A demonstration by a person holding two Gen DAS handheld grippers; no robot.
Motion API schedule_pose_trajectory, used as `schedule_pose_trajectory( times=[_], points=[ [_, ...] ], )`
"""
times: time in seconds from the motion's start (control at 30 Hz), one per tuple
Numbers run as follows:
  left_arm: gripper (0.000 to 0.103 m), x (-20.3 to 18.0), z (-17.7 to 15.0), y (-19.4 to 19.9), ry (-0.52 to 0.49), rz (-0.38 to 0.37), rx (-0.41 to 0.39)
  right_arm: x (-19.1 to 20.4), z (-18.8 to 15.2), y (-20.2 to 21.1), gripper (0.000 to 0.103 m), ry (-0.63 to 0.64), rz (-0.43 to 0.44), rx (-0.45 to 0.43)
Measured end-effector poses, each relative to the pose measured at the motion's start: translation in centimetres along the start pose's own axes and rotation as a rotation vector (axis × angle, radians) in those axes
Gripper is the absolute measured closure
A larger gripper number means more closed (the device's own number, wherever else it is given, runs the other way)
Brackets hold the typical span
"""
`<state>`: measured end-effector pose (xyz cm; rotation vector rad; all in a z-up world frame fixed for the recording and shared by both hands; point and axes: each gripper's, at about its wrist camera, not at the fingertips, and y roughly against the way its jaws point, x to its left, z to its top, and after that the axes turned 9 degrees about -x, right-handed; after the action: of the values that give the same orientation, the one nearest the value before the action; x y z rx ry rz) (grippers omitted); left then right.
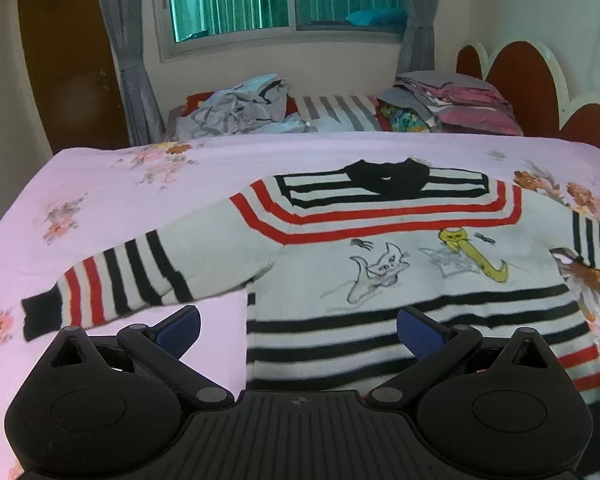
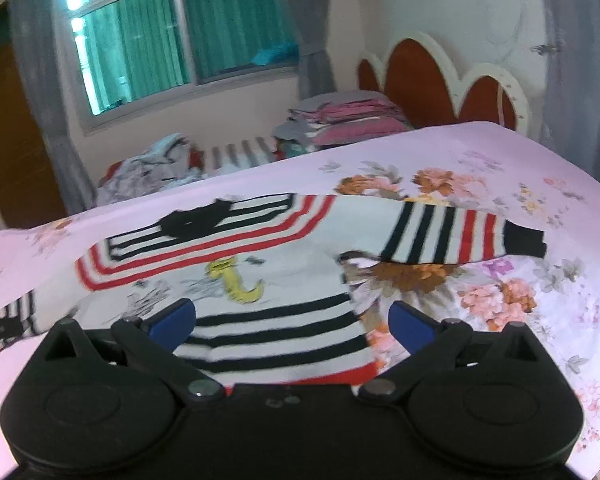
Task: Fold small clothes
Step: 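Move the right tool to the sweater's sleeve cuff and grasp it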
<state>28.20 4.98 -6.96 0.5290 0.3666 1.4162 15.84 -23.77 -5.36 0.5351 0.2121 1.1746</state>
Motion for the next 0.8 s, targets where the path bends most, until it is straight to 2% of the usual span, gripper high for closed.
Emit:
schedule_pose_trajectory(
  times=[0.23,0.43,0.57,0.8],
  points=[
    [0.000,-0.9,0.2,-4.2,0.019,-0.006,0.036,-4.6,0.8,-4.7,0.000,-0.024,-0.088,0.024],
    [0.000,-3.4,0.8,-6.8,0.018,0.045,0.033,-10.8,0.8,-10.2,0.000,-0.081,-0.149,0.091],
    [0.000,-5.4,1.4,-8.8,0.036,0.041,0.058,-15.1,0.7,-13.4,0.001,-0.114,-0.192,0.126],
    [0.000,-9.3,1.5,-11.4,-0.002,0.052,0.080,-22.5,-0.2,-17.9,0.006,-0.273,-0.250,0.189]
  ],
)
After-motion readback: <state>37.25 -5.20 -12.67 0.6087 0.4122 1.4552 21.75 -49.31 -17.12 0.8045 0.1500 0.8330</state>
